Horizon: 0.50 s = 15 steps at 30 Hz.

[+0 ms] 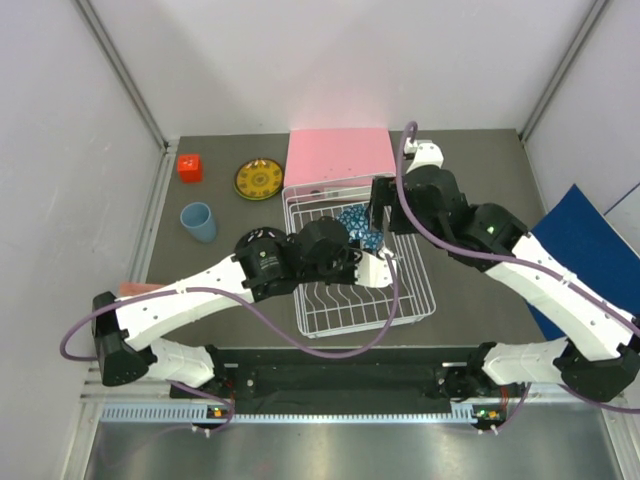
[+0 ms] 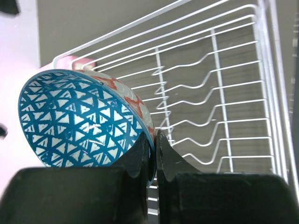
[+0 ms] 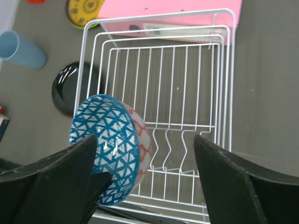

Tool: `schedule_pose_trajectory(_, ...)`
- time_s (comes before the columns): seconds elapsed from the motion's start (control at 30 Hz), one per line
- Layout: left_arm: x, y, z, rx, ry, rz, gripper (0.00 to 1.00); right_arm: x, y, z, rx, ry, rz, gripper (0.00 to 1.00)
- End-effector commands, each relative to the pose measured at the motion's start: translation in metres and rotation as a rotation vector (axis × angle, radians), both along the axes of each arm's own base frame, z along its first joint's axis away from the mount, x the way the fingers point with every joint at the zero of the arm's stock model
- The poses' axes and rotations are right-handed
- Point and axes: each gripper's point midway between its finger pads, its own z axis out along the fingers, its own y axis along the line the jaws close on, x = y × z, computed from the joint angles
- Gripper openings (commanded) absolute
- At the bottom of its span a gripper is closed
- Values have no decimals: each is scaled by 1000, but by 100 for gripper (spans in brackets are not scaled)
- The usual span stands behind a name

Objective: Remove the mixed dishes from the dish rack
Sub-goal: Place the bowl at the center of the board.

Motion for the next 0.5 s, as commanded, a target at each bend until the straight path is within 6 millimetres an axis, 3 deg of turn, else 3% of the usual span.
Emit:
schedule_pose_trajectory(0.0,-16,-15,28,-84,13,-103,0,-11,10,2,37,20,94,82)
schedule_pose_trajectory(0.13,-20,-19,33,-104,36,-122,0,-12,14,-10,27,44,114,79)
schedule_pose_trajectory(0.47,-24,-18,32,-93,60,-132,0,-4,11,-43,-88,86,107,61)
